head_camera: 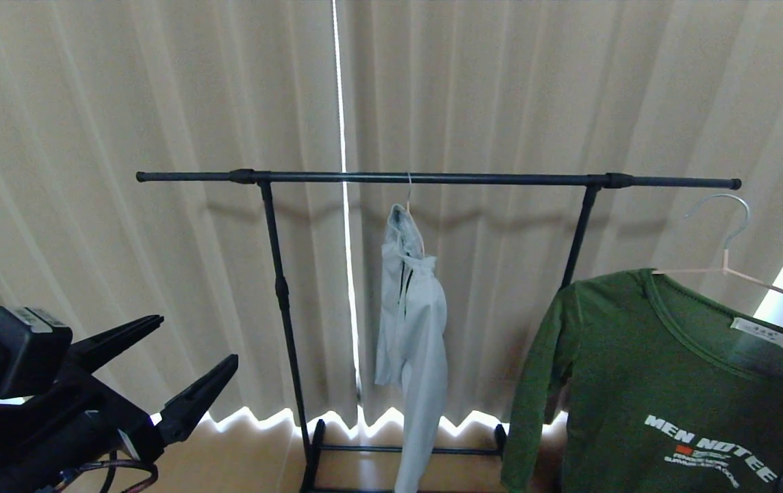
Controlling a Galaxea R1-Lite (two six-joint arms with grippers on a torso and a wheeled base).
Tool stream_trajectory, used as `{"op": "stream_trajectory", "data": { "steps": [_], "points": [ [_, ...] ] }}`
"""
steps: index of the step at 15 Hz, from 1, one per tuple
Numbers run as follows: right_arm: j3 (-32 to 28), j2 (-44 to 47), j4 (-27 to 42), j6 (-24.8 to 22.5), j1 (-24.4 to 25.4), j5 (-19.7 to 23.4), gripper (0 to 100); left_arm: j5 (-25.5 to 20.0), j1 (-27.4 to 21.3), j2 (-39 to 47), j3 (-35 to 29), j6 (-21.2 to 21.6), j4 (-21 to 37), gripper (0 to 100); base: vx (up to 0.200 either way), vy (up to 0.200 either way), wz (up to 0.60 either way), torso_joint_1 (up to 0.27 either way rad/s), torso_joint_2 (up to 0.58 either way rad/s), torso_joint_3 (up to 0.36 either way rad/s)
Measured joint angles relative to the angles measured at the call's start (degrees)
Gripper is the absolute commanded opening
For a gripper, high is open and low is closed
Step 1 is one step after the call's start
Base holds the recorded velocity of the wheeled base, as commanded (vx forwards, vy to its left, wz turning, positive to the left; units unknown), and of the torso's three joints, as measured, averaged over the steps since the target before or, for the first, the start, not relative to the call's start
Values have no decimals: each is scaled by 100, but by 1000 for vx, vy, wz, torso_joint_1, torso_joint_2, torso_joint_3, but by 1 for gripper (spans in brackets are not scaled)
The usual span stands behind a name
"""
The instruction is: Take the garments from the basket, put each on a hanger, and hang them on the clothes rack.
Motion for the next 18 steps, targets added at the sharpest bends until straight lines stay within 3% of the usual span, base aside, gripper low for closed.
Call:
{"op": "stream_trajectory", "data": {
  "steps": [2,18],
  "points": [
    [0,4,-11,2,50,11,0,1,2,-20,5,-13,9,100,0,0,0,0,0,0],
    [11,11,-11,17,523,22,0,1,0,-187,121,66,38,100,200,0,0,2,3,2]
  ]
}}
